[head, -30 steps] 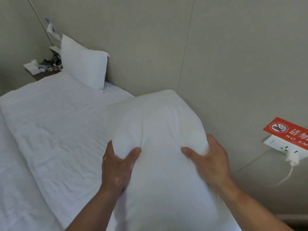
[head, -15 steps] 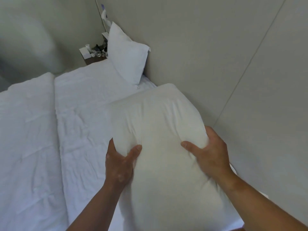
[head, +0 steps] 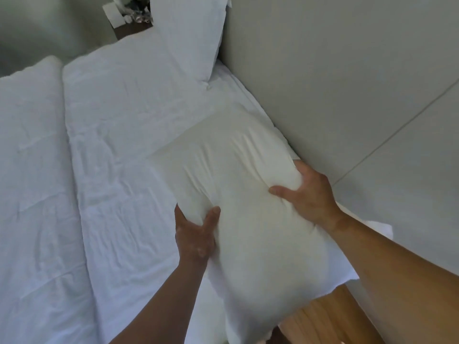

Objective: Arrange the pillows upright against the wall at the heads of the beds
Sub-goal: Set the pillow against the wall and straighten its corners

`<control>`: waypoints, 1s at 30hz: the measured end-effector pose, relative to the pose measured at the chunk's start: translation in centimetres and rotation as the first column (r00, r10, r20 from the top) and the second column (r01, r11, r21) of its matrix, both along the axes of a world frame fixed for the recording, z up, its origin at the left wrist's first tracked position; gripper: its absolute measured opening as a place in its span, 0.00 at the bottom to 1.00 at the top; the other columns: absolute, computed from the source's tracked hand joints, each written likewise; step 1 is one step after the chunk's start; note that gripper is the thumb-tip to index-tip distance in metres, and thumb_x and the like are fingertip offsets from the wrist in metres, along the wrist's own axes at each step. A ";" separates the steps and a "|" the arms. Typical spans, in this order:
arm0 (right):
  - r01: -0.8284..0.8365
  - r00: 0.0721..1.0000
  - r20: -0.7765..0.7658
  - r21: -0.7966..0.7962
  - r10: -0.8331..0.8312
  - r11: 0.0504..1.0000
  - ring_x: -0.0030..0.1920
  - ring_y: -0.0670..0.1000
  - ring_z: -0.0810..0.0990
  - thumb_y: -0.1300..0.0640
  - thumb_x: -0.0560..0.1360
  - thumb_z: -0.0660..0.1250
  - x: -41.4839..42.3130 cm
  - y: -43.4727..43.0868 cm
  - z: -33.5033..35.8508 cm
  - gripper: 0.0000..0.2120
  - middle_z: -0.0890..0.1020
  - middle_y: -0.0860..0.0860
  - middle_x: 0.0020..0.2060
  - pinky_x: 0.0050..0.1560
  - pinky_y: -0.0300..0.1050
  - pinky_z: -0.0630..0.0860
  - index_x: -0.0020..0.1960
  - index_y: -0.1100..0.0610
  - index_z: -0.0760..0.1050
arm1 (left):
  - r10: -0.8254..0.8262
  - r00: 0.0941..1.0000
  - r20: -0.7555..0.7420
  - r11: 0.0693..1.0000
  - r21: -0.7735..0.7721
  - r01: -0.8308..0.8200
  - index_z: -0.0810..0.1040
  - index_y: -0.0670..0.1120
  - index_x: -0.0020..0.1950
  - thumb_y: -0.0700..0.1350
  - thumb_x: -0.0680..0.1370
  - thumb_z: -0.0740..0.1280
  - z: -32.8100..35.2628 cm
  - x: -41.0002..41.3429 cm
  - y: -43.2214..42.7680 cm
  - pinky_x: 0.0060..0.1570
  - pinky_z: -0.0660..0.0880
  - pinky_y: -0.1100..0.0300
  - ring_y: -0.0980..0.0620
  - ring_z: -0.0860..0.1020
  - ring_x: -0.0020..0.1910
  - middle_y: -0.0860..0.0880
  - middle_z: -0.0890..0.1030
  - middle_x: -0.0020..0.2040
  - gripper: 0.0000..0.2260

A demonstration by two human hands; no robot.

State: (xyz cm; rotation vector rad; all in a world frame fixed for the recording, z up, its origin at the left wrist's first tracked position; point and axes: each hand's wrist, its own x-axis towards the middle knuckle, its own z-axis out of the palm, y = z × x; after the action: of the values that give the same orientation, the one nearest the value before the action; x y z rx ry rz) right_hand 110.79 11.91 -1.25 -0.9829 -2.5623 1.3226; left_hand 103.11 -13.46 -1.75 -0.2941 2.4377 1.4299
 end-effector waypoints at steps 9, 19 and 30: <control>-0.014 0.970 0.243 -0.051 0.026 0.999 0.55 0.52 0.82 0.33 0.60 0.80 2.4 0.8 -12.8 0.42 0.84 0.46 0.57 0.57 0.51 0.79 0.69 0.45 0.73 | -0.205 0.890 0.408 0.923 -0.221 0.314 0.50 0.49 0.81 0.61 0.71 0.74 -10.6 0.5 0.5 0.55 0.70 0.56 0.40 0.77 0.63 0.44 0.82 0.58 0.49; 0.082 0.937 0.349 -0.156 -0.023 0.984 0.64 0.52 0.77 0.21 0.59 0.71 4.5 2.9 -14.4 0.52 0.79 0.46 0.60 0.66 0.53 0.74 0.78 0.37 0.62 | -0.635 0.272 0.723 -0.199 -0.493 0.847 0.76 0.44 0.36 0.82 0.53 0.61 -6.2 -13.3 8.1 0.57 0.77 0.49 0.44 0.79 0.52 0.48 0.80 0.44 0.40; 0.108 0.899 0.437 -0.304 0.038 0.947 0.71 0.44 0.65 0.19 0.52 0.71 8.2 5.1 -14.2 0.60 0.64 0.35 0.70 0.72 0.45 0.62 0.79 0.30 0.54 | -0.872 -0.120 0.475 -0.397 -0.542 0.741 0.64 0.57 0.77 0.64 0.61 0.78 -10.1 -24.4 28.5 0.73 0.64 0.47 0.46 0.63 0.76 0.53 0.64 0.79 0.47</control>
State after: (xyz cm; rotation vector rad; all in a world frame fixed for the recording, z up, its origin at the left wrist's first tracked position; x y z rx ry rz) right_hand 119.04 16.96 -15.46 -1.5397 -2.6564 1.7186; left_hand 78.69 15.00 -11.85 1.4602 1.9238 -0.4072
